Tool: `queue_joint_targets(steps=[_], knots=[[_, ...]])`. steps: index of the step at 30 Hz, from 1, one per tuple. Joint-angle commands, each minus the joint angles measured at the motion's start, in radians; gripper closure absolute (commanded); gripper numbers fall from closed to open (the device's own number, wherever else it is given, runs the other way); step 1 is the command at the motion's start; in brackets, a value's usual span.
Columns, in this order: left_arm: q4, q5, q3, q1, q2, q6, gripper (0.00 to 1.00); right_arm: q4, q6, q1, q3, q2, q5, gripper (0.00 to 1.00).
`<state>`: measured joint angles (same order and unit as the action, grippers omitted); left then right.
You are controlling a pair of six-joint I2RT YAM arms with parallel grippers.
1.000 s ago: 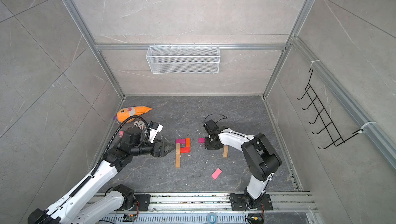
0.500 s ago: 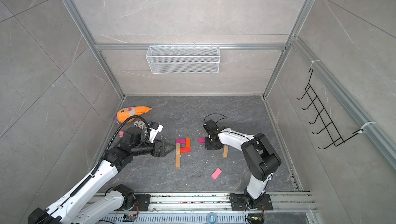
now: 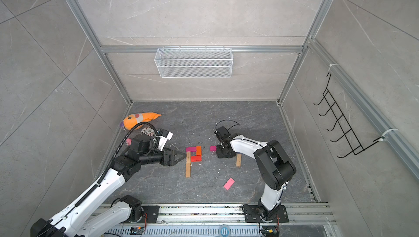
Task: Assemble the letter p with building blocks
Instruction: Assemble the building block at the center of the board.
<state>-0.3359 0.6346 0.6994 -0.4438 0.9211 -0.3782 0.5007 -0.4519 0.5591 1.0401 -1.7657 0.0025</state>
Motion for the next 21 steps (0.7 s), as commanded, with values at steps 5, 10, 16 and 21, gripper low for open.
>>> queue_joint_targets(steps=[5,10,16,21], knots=[[-0.014,0.014,0.041,0.002,0.004,0.004,0.0,0.017,0.004,0.008,0.009,-0.02,0.017,0.63],[-0.02,0.012,0.046,0.002,0.008,0.004,0.0,0.02,0.006,0.009,0.01,-0.018,0.018,0.64],[-0.026,0.01,0.049,0.002,0.013,0.004,0.0,0.015,0.01,0.009,0.011,-0.023,0.017,0.64],[-0.032,0.008,0.052,0.002,0.018,0.004,0.0,0.015,0.012,0.009,0.014,-0.031,0.018,0.64]])
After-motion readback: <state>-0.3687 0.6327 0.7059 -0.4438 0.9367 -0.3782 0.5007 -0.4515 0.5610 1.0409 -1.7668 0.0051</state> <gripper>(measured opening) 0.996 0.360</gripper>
